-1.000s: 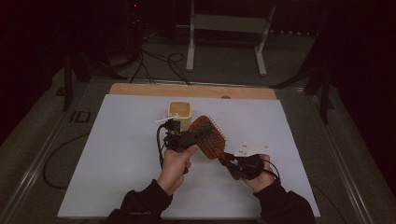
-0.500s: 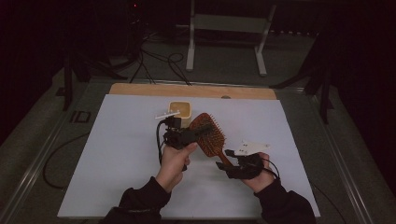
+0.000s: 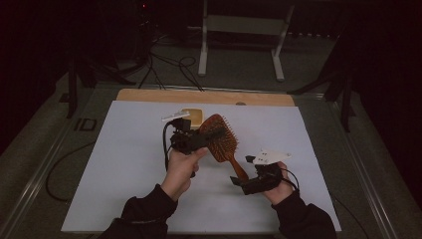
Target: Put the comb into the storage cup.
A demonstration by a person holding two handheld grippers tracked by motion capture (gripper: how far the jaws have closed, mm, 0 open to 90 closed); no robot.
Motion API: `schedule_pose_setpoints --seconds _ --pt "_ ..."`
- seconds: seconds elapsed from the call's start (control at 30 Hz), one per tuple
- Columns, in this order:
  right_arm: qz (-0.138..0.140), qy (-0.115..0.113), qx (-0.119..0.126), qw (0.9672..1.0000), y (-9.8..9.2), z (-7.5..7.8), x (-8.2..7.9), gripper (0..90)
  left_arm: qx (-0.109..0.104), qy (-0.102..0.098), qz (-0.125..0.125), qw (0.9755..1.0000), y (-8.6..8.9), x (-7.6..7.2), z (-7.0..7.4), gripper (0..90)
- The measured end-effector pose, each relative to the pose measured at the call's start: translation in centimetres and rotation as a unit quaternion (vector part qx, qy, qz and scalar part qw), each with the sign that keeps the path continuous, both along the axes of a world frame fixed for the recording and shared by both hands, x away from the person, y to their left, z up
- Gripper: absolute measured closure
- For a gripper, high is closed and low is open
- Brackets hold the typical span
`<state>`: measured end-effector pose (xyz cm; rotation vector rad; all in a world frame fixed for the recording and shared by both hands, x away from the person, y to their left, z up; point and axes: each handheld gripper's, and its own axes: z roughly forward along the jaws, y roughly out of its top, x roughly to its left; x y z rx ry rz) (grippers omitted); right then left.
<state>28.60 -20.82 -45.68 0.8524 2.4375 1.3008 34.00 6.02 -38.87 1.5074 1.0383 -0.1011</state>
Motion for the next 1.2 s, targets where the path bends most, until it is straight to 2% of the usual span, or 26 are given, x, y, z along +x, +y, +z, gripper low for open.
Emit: schedule_pose_setpoints --seconds 0.2,0.27,0.47,0.87,0.97,1.2 --pt "-0.006 -0.016 -0.014 0.9997 -0.3 -0.2 0.0 9.2 0.012 -0.011 0.006 0.9998 0.7 0.3 1.0 55.1" --pt "-0.007 -0.027 -0.028 0.9992 -0.5 -0.4 0.0 9.2 0.016 -0.014 0.009 0.9997 1.0 0.4 1.3 55.2" --pt "-0.009 -0.025 -0.023 0.9994 -1.0 -0.4 -0.1 8.7 0.026 -0.025 0.016 0.9992 2.2 0.9 2.5 55.3" --pt "-0.019 -0.012 -0.009 0.9997 -2.3 -0.7 -0.4 8.6 0.026 -0.048 0.039 0.9978 4.5 2.0 5.5 55.3" --pt "-0.018 -0.022 -0.011 0.9995 -2.4 -0.7 -0.6 8.6 0.024 -0.055 0.044 0.9972 5.0 2.3 6.4 55.3" --pt "-0.013 -0.024 -0.015 0.9995 -2.8 -1.0 -0.8 8.2 0.039 -0.071 0.062 0.9948 5.8 2.9 7.9 55.3"
